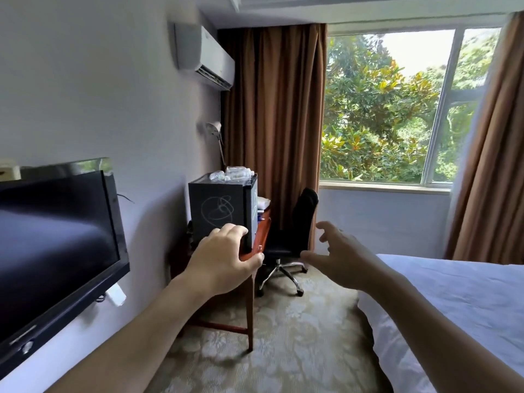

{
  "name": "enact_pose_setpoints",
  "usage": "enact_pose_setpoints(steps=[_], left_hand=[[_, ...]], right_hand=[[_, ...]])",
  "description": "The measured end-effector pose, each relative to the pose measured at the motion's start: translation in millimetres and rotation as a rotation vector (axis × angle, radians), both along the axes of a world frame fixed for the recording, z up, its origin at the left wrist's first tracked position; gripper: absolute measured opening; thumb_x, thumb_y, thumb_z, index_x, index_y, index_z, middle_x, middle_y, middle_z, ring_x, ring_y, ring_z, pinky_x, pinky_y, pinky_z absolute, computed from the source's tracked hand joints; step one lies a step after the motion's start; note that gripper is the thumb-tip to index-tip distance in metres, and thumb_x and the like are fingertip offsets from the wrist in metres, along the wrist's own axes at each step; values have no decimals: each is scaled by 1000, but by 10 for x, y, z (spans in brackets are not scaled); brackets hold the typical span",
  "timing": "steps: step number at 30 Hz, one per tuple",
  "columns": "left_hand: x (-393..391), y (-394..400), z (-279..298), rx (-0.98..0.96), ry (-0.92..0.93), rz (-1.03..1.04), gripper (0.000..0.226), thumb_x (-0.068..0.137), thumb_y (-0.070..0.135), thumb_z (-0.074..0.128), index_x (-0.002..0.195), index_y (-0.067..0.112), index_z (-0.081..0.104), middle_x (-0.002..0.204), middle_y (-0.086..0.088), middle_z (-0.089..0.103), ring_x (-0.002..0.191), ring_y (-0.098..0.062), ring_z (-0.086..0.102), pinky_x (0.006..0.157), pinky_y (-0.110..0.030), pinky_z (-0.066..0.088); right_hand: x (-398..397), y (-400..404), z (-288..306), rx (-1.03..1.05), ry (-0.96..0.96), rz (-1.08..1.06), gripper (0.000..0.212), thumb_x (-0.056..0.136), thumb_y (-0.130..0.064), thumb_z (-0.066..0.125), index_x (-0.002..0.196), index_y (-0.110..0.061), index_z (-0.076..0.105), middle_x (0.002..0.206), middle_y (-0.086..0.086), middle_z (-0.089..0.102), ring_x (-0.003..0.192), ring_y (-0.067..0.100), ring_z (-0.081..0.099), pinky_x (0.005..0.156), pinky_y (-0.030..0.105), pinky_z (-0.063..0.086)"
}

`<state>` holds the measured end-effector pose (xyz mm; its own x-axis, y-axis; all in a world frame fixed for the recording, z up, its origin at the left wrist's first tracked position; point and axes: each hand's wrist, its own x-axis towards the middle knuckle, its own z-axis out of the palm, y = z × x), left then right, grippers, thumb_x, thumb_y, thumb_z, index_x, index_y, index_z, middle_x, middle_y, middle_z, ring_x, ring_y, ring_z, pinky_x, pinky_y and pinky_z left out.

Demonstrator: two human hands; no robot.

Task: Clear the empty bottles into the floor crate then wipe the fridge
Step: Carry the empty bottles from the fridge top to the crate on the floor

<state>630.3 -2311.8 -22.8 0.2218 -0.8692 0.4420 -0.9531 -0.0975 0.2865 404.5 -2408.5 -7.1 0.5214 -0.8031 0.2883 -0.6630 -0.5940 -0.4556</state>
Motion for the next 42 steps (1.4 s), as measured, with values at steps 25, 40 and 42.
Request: enact_pose_setpoints(steps=[25,40,42], left_hand=[[1891,-3041,-254,-6,135,174,66,85,59,60,139,22,48,137,7,51,125,-15,46,103,-33,43],[1681,-4007,56,-76,263,267,58,86,51,68,134,22,52,131,8,56,114,-13,56,96,-31,48],[1637,-4173,74,-89,256,271,56,86,50,68,133,22,53,130,7,56,114,-13,56,94,-30,47]], right_hand=[[2052,-3328,-23,54,58,80,79,87,-57,62,148,-18,30,129,2,51,107,17,54,91,32,49],[1889,-4558,54,-17,-7,212,85,81,-62,63,150,-27,28,148,1,44,134,23,45,107,43,42],[1829,-4723,47,-28,-10,214,82,81,-62,63,148,-29,29,148,0,44,134,23,45,107,43,42]])
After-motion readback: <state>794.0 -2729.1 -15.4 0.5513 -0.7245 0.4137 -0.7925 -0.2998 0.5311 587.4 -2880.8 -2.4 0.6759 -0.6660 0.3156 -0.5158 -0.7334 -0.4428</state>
